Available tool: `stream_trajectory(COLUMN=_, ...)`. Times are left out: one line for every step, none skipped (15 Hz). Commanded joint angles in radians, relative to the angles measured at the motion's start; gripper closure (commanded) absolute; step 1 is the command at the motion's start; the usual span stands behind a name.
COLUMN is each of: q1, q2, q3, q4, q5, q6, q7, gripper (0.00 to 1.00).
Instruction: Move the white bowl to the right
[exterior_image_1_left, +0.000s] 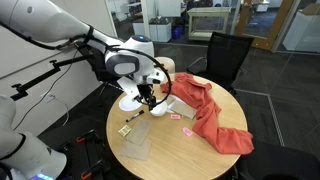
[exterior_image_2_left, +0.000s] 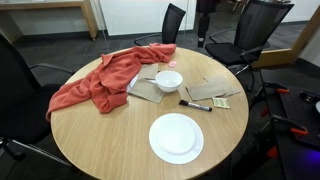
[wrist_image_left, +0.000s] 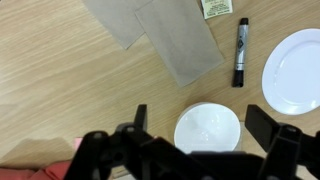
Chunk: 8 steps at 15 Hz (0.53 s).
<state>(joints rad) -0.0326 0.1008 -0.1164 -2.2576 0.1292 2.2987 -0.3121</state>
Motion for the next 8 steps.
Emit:
stream_trajectory(q1=-0.023, q2=-0.001, q3=0.023, q4=0.003, q5=-0.004, q6=-0.003, q7=0.003, gripper=0.00)
stream_trajectory(q1=-0.023, q2=0.010, q3=0.023, q4=0.011, q5=-0.008, q6=-0.004, q7=0.013, gripper=0.00)
stream_trajectory(q1=-0.022, q2=0.029, q3=0.024, q4=0.021, q5=-0.009, q6=0.008, q7=0.023, gripper=0.00)
stream_trajectory(q1=-0.021, q2=0.048, q3=0.026, q4=0.033, q5=-0.004, q6=0.010, q7=0.033, gripper=0.00)
stream_trajectory(q1=-0.020, q2=0.066, q3=0.028, q4=0.041, q5=-0.005, q6=0.017, q7=0.036, gripper=0.00)
stream_trajectory(q1=-0.020, q2=0.081, q3=0.029, q4=0.049, q5=-0.009, q6=0.021, q7=0.041, gripper=0.00)
stream_trajectory(q1=-0.020, q2=0.098, q3=0.031, q4=0.056, q5=-0.013, q6=0.035, q7=0.047, gripper=0.00)
stream_trajectory(q1=-0.021, q2=0.114, q3=0.032, q4=0.061, q5=-0.015, q6=0.052, q7=0.049, gripper=0.00)
